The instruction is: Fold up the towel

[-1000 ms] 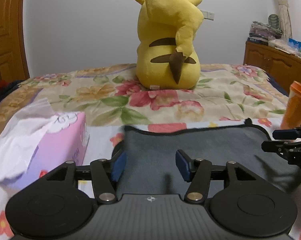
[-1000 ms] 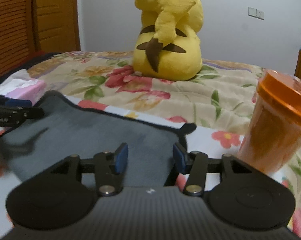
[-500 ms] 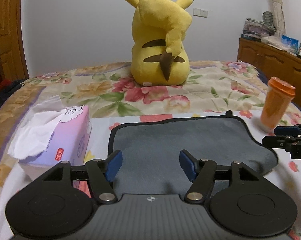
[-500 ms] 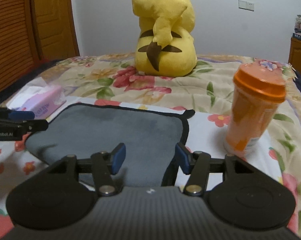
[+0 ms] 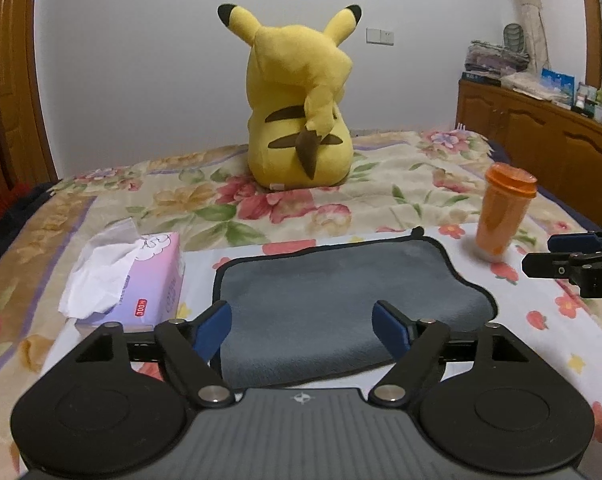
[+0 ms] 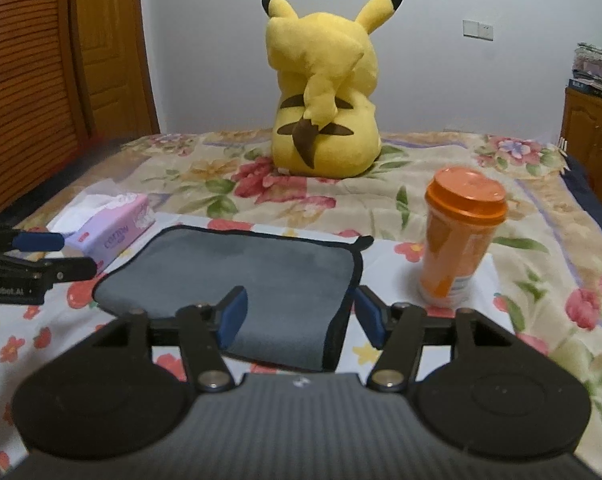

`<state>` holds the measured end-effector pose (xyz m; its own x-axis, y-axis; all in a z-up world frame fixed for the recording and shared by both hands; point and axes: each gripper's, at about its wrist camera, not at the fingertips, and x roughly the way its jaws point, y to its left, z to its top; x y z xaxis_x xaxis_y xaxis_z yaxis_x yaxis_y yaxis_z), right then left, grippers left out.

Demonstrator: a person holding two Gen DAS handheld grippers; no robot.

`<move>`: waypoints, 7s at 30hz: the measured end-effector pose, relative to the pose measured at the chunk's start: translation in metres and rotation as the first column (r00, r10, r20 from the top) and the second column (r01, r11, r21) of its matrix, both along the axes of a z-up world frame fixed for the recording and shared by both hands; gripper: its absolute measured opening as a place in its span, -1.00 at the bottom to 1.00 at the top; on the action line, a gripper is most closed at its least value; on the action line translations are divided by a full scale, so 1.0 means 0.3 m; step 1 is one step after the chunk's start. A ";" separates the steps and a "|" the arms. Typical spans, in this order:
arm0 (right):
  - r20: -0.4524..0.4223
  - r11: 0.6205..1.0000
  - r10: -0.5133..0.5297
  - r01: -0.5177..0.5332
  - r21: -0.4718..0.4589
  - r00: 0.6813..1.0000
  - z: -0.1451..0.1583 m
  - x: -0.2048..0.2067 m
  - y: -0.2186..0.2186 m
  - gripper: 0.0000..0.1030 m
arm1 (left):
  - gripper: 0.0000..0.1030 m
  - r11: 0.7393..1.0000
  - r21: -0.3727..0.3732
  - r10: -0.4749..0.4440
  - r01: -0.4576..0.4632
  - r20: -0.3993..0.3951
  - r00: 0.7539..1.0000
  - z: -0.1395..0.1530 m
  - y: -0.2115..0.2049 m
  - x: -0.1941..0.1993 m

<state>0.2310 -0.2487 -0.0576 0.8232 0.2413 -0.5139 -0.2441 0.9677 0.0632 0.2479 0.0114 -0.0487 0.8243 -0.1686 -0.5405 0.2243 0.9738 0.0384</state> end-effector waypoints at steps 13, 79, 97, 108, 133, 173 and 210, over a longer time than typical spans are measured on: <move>0.061 1.000 -0.016 0.016 -0.008 0.998 0.071 -0.160 0.009 1.00 | 1.00 1.000 -0.001 0.028 -0.028 0.040 0.999 0.108 -0.007 -0.157; 0.129 0.997 -0.078 0.074 0.036 0.989 0.234 -0.721 -0.001 1.00 | 1.00 0.998 0.024 0.054 -0.055 0.048 0.997 0.240 -0.111 -0.813; 0.089 0.992 -0.114 0.109 0.060 0.990 0.111 -0.723 -0.003 1.00 | 1.00 0.997 0.010 0.071 -0.071 0.009 0.997 0.096 -0.139 -0.814; 0.097 0.991 -0.129 0.126 0.036 0.987 0.068 -0.714 0.000 1.00 | 1.00 0.994 -0.018 0.105 -0.104 0.024 0.994 0.070 -0.113 -0.810; 0.163 0.990 -0.139 0.137 0.028 0.977 0.076 -0.740 -0.010 1.00 | 1.00 0.992 -0.039 0.125 -0.121 0.144 0.982 0.095 -0.093 -0.865; 0.274 0.982 -0.187 0.175 0.067 0.943 0.094 -0.791 -0.041 1.00 | 1.00 0.995 -0.037 0.099 -0.093 0.271 0.957 0.123 -0.098 -0.916; 0.274 0.982 -0.187 0.175 0.065 0.944 0.096 -0.790 -0.040 1.00 | 1.00 0.995 -0.035 0.100 -0.094 0.271 0.957 0.122 -0.097 -0.915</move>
<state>-0.0061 -0.2607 -0.0289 0.9635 0.0904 -0.2520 -0.0784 0.9953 0.0570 -0.0265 -0.0176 -0.0121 0.9527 -0.0897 -0.2905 0.1128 0.9916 0.0638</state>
